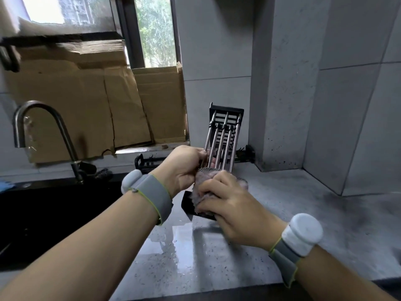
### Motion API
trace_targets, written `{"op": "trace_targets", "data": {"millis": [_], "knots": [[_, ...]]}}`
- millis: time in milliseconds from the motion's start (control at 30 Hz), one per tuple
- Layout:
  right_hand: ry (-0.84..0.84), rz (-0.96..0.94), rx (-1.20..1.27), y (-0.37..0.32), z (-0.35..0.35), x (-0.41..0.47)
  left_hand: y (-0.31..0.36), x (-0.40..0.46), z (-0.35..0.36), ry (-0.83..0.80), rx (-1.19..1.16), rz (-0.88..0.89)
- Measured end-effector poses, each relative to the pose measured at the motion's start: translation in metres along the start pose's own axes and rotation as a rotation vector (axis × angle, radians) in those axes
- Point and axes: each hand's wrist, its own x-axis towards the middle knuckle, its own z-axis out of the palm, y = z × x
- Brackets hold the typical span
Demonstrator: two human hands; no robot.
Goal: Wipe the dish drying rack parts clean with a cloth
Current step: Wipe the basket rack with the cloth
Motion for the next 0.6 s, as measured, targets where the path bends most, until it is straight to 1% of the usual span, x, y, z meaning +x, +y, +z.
{"op": "trace_targets", "data": {"millis": [133,200,300,367,467,533,600], "knots": [[-0.014,0.001,-0.046,0.01,-0.007,-0.014,-0.003,0.001,-0.006,0.068,0.019,0.023],[-0.032,0.049,-0.058,0.019,-0.008,-0.026,-0.004,0.003,-0.013,0.101,0.015,0.028],[-0.018,0.161,-0.02,0.032,-0.002,-0.04,0.0,0.008,-0.035,0.189,-0.078,0.077],[0.071,0.329,0.095,0.036,0.003,-0.038,0.001,0.007,-0.05,0.226,-0.099,0.081],[0.282,0.575,0.295,0.034,0.002,-0.01,0.001,-0.004,-0.068,0.246,-0.065,0.098],[0.392,0.669,0.366,0.034,-0.002,0.02,-0.001,-0.012,-0.073,0.232,-0.025,0.125],[0.426,0.686,0.393,0.035,-0.001,0.05,-0.002,-0.018,-0.074,0.206,-0.021,0.149]]}}
